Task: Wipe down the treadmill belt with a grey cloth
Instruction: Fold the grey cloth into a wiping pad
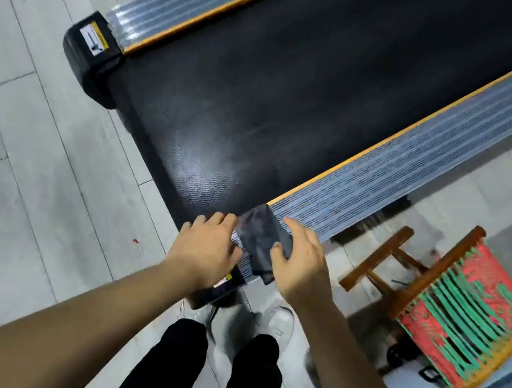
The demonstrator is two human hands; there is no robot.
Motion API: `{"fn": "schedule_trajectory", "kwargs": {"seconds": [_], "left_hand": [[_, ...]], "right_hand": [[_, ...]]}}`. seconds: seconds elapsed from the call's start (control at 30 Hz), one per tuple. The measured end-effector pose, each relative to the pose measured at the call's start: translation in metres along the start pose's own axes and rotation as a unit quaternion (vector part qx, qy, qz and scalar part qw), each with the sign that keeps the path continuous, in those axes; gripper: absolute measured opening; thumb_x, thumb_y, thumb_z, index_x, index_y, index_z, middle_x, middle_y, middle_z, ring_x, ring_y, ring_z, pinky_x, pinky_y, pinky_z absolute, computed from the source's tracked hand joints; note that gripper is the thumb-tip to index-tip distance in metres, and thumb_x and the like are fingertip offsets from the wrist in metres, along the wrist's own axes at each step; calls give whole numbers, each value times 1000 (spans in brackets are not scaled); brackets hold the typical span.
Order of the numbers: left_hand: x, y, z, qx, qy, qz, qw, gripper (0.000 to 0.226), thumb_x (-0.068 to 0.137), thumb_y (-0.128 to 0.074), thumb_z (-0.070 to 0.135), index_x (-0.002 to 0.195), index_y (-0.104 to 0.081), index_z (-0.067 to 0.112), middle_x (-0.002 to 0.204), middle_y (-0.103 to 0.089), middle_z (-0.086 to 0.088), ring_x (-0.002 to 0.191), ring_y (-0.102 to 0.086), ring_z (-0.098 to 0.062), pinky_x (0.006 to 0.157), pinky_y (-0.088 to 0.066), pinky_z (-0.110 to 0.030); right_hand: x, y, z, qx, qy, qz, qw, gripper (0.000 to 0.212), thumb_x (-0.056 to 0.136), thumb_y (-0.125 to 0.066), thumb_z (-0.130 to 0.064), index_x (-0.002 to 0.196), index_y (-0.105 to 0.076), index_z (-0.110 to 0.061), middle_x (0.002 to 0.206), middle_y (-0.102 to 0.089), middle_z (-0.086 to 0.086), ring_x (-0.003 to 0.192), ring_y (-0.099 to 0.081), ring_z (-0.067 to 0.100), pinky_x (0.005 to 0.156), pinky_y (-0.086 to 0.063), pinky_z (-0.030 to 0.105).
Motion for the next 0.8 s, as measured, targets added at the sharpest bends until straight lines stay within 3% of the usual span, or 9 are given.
{"fn": "schedule_trajectory", "kwargs": {"seconds": [0.13, 0.27, 0.37, 0.5, 0.63, 0.73, 0.8], "left_hand": [[48, -32, -15, -7, 12, -35, 999, 42, 102, -42, 37, 140, -42, 21, 142, -52, -6, 126, -48, -37, 105, -41, -49], [90, -59, -24, -42, 11, -66, 997, 54, 103, -42, 30, 154, -29, 21, 150, -47, -7, 132, -44, -38, 110, -39, -52], [113, -77, -28, -109, 24, -70, 991, 54, 102, -46, 27, 154, -34, 17, 145, -50, -12, 131, -48, -39, 111, -40, -49], [128, -86, -29, -191, 72, -42, 978, 39, 96, -61, 26, 132, -56, 10, 126, -57, -16, 119, -58, -36, 100, -45, -36], [131, -86, -27, -273, 126, -40, 953, 28, 89, -73, 35, 107, -70, 14, 104, -71, -9, 101, -69, -33, 87, -59, -39], [125, -82, -20, -330, 126, -42, 935, 17, 85, -78, 30, 90, -66, 18, 87, -68, -4, 79, -69, -28, 73, -62, -44], [117, -74, -15, -326, 78, -39, 941, 18, 85, -78, 24, 84, -60, 20, 78, -63, 1, 71, -62, -22, 75, -59, -39]], "right_hand": [[24, -36, 40, -18, -34, -9, 999, 29, 85, -53, -22, 113, -58, -13, 95, -56, 9, 78, -58, 29, 72, -55, 46], [38, -63, 72, -52, -77, -35, 995, 31, 84, -56, -26, 112, -60, -14, 94, -57, 10, 84, -59, 31, 75, -55, 46], [44, -76, 84, -65, -101, -54, 991, 37, 85, -62, -31, 119, -60, -18, 99, -56, 8, 92, -58, 31, 83, -54, 46], [46, -81, 88, -75, -117, -46, 989, 42, 83, -69, -34, 122, -57, -24, 107, -53, 4, 103, -54, 29, 90, -50, 45], [49, -82, 89, -83, -135, -78, 984, 47, 85, -70, -33, 128, -52, -29, 120, -52, 2, 115, -49, 26, 98, -45, 44], [47, -76, 86, -70, -141, -97, 983, 47, 87, -67, -30, 131, -51, -29, 122, -51, 2, 117, -49, 26, 101, -44, 44], [45, -67, 81, -39, -151, -95, 983, 46, 88, -63, -26, 132, -51, -28, 123, -52, 3, 117, -52, 26, 102, -44, 44]]}}
Point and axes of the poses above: each hand's wrist, its own x-axis towards the middle knuckle, its own y-axis out of the back of the hand, z = x × y, the point moved 1 cm from there along x, towards the middle knuckle
